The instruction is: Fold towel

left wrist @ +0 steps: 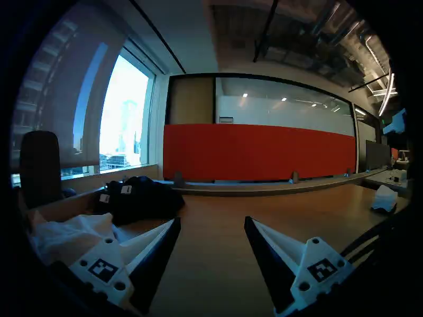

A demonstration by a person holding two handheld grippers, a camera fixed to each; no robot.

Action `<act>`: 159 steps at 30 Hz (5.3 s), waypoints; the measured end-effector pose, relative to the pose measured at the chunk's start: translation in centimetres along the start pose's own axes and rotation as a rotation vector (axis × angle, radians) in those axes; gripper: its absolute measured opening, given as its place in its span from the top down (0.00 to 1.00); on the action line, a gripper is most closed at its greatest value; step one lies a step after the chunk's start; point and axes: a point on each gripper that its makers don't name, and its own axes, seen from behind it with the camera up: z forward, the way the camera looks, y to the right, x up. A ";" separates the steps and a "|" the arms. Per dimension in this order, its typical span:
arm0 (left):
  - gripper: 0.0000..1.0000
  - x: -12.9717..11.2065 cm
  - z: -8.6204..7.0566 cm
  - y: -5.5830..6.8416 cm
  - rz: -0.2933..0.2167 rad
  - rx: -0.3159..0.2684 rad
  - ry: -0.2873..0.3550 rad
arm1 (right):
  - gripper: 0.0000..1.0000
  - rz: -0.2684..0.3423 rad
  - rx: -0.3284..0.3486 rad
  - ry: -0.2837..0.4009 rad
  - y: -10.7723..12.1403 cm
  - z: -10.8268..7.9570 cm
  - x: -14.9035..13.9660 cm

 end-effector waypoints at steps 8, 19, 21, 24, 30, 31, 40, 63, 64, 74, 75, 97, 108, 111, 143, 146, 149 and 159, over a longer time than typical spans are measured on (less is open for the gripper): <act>0.11 -1.0 0.1 0.0 0.008 0.002 0.003 | 0.00 0.000 -0.004 0.000 0.2 -0.2 -0.5; 0.11 -0.9 0.1 0.3 0.020 -0.007 0.010 | 0.00 -0.002 -0.007 0.003 0.6 -0.7 -0.5; 0.11 -0.9 0.1 0.4 0.021 -0.006 0.010 | 0.00 0.000 -0.006 0.003 0.7 -0.8 -0.5; 0.11 -0.9 0.1 0.5 0.022 -0.007 0.010 | 0.00 0.000 -0.005 0.005 0.9 -0.9 -0.6; 0.11 -1.0 0.2 0.8 0.022 -0.016 0.009 | 0.00 0.006 -0.012 0.019 1.8 -1.0 -0.6; 0.11 -1.0 0.2 0.8 0.022 -0.015 0.009 | 0.00 0.009 -0.014 0.024 1.9 -1.0 -0.5; 0.11 -1.3 0.3 1.1 0.022 -0.015 0.010 | 0.00 0.016 -0.017 0.072 3.2 -1.3 -0.2; 0.10 -2.3 0.6 1.3 0.021 -0.014 0.013 | 0.00 0.090 -0.076 0.173 6.8 0.7 -6.9; 0.10 -2.3 0.6 1.3 0.021 -0.014 0.013 | 0.00 0.087 -0.083 0.172 6.9 0.8 -7.3; 0.10 -2.4 0.6 1.3 0.021 -0.014 0.013 | 0.00 0.094 -0.106 0.135 7.3 2.0 -12.5; 0.11 -2.4 0.6 1.3 0.021 -0.014 0.013 | 0.00 0.087 -0.104 0.129 7.3 2.1 -13.0; 0.10 -2.5 0.5 1.3 0.021 -0.014 0.013 | 0.00 0.063 -0.139 0.117 7.2 3.2 -16.3; 0.11 -2.5 0.5 1.2 0.021 -0.014 0.013 | 0.00 0.094 -0.118 0.160 6.7 3.1 -16.1; 0.11 -2.5 0.5 1.2 0.021 -0.014 0.013 | 0.00 0.096 -0.117 0.170 6.7 3.0 -15.9; 0.10 -2.3 0.5 1.1 0.021 -0.014 0.013 | 0.00 0.100 -0.103 0.189 6.2 2.6 -15.7; 0.11 -2.2 0.5 1.1 0.021 -0.014 0.013 | 0.00 0.100 -0.103 0.189 6.3 2.6 -15.7; 0.10 -2.0 0.4 1.0 0.022 -0.014 0.012 | 0.00 0.100 -0.103 0.189 6.3 2.6 -15.7; 0.11 -1.4 0.4 1.0 0.022 -0.015 0.010 | 0.00 0.100 -0.103 0.189 6.2 2.6 -15.7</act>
